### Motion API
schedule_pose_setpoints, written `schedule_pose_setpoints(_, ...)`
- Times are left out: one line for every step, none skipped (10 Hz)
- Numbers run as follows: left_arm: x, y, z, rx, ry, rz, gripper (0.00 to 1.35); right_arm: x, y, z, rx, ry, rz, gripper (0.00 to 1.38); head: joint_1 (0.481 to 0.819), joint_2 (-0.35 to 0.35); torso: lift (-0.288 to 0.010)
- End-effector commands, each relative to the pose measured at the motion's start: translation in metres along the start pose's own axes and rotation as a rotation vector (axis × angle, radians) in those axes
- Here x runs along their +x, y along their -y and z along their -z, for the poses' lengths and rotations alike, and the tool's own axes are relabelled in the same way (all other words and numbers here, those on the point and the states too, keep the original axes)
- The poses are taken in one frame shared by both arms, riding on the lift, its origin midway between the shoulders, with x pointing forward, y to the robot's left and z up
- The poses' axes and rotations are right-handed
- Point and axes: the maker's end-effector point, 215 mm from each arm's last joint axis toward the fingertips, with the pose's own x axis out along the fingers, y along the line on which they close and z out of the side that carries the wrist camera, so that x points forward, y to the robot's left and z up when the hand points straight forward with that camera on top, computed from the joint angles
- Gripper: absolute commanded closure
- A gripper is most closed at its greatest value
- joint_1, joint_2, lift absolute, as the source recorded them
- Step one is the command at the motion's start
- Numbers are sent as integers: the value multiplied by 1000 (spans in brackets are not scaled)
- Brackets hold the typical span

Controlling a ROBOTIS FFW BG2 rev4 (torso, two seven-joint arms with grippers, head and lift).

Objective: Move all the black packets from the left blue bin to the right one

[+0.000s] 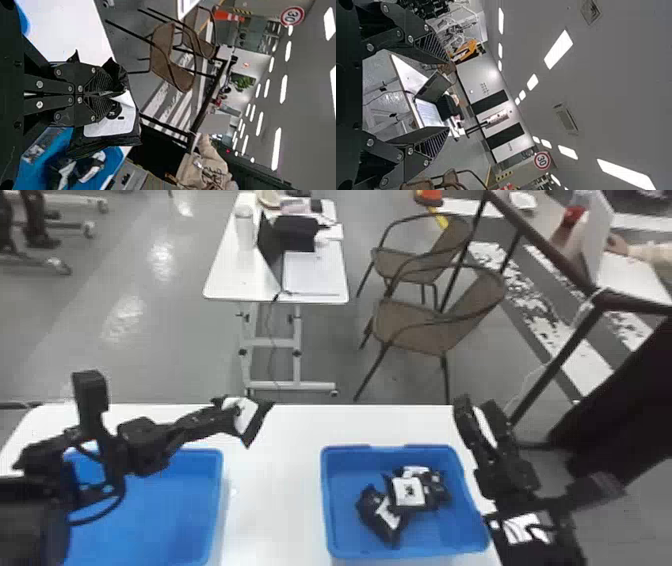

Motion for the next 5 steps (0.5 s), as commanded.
schedule_pose_setpoints(40, 28, -17, -6, 52, 83, 1211, 18, -23, 11, 20, -12, -47, 469, 695, -166, 0)
schedule_pose_setpoints(66, 48, -27, -1, 65, 143, 1210, 30, -40, 18, 37, -19, -80, 467, 695, -178, 0)
schedule_pose_setpoints(85, 65, -34, 3, 69, 187, 1211, 38, -56, 27, 55, -30, -113, 467, 695, -190, 0)
schedule_pose_setpoints(102, 78, -44, 13, 79, 218, 1210, 44, -73, 35, 69, -46, -146, 467, 695, -195, 0)
schedule_pose_setpoints(113, 87, -48, 9, 85, 236, 1211, 47, -90, 44, 86, -65, -175, 466, 695, -202, 0)
